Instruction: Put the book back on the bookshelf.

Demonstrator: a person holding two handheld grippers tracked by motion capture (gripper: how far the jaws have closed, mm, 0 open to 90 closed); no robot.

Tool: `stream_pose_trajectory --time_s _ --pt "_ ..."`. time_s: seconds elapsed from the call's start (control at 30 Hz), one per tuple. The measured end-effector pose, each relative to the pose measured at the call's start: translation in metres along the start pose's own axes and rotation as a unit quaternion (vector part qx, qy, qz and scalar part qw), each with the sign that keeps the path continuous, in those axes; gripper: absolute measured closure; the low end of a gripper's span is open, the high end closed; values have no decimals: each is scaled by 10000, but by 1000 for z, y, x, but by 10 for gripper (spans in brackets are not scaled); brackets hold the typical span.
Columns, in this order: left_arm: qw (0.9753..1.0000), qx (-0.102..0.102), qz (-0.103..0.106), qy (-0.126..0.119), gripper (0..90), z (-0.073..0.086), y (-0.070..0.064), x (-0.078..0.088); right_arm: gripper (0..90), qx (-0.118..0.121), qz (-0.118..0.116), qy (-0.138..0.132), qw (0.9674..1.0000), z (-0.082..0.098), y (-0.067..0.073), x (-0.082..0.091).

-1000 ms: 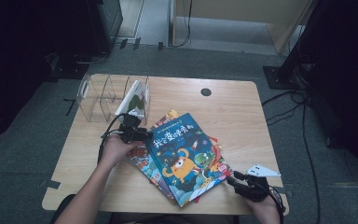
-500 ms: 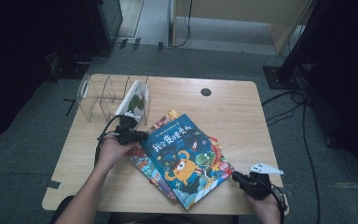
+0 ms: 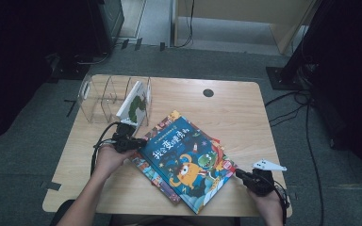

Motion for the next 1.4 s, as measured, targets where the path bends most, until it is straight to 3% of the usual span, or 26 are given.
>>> stream_pose_trajectory --time_s 0.13,0.33,0.53,1.03,1.4 --pt "10000 -15 -27 -4 842 7 -3 3 900 -116 -47 1 9999 -4 -4 -3" --pt "10000 79 20 -9 828 16 -4 7 900 -40 -32 -13 10000 -10 -6 -8" --pt "10000 50 -31 11 826 24 -8 12 900 15 -6 -28 10000 -17 -9 -13" --pt "9999 104 -83 38 847 42 -15 21 900 -66 -62 -42 10000 -33 -14 -26" --pt "9996 246 -148 -23 900 46 -11 26 900 194 -122 117 9997 -46 -15 -35"
Point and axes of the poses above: each handheld gripper's, and its own axes: x roughly backward along the jaws, z roughly out of its underside, y roughly to its left, the point moved 3 cm from there along -x, roughly forward along the jaws, and after that the axes turned 4 degrees about y, right-handed, at the moved point
